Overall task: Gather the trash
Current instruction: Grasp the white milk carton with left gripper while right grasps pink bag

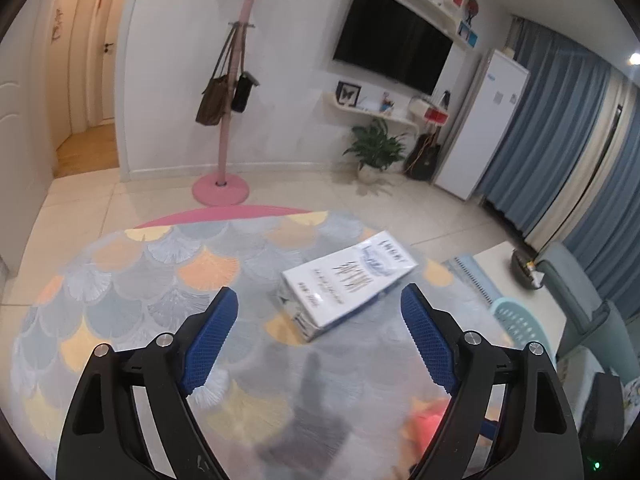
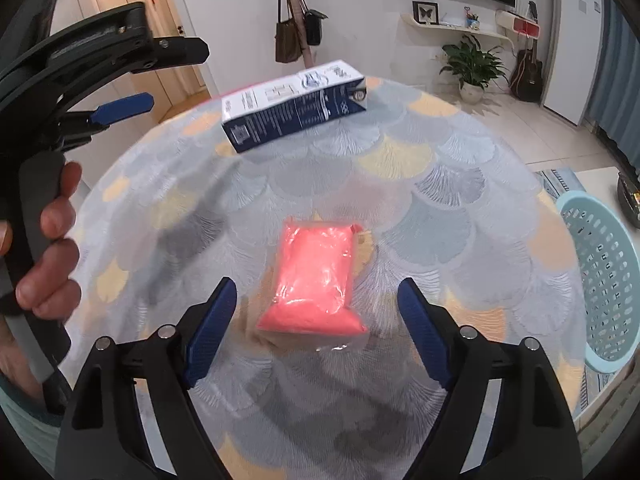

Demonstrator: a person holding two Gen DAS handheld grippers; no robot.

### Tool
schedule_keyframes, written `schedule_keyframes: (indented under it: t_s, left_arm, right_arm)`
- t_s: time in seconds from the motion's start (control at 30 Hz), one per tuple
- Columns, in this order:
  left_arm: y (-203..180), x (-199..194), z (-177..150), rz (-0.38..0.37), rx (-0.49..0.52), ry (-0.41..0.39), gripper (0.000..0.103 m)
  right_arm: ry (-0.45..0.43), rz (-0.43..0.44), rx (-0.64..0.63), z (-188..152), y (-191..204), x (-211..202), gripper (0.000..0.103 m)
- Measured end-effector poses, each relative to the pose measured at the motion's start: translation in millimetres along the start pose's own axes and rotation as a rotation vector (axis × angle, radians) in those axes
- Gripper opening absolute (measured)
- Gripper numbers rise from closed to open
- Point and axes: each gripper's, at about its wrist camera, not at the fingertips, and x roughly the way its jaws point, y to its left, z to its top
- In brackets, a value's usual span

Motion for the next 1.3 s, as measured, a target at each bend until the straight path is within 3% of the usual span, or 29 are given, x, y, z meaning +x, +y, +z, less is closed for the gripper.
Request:
schedule_keyframes:
  t_s: [0.03,0.1,0.23,0.4,0.53,0.73,0.87,0.93,1.0,1.1,1.3]
  left_arm:
    - [3,6,0,0.001,0.006,0.012,0.084]
    - [6,17,3,0.007,0.020,0.030,0.084]
    - [2,42,8,-0.003,0.053,0.071,0.084]
    - [2,69,23,0.001,0.099,0.098,0.086]
    - [-6,90,31,-0.077,0.143,0.161,0.086]
    - [-22,109,19,-0.161,0.238,0.292,0.088]
    - [-34,106,5,-0.127,0.305,0.311,0.090]
    - [-40,108,-1,-0.111,0.330,0.329,0.087]
    - [-45,108,-7,-0.065,0.374,0.312,0.070]
    - [-44,102,-7,-0.030,0.375,0.285,0.055]
    - [-41,73,-8,-0.088,0.301,0.212,0.055]
  right_arm:
    - [-0.007,-0.016,-0.010,-1,1,0,0.066]
    - [-0.017,-0.048,-0.044,1,4,1,0.040]
    - [-0.047,-0.063,-0.032,4,-7,-2,0.038]
    - [-0.059,-0.003,0.054,7,-30,-5,0.038]
    - [-0.084,-0.015,0.082,6,-33,-10,0.038]
    - [-0.104,-0.006,0.063,4,-29,-15,0.038]
    - [-0.111,-0.023,0.054,7,-25,-13,0.038]
    - [-0.113,-0.020,0.054,7,-25,-14,0.038]
    - [-0.124,-0.016,0.059,6,-26,-16,0.038]
    - [-0.140,-0.010,0.064,4,-26,-20,0.038]
    - [-0.231,-0.057,0.060,1,-24,-35,0.038]
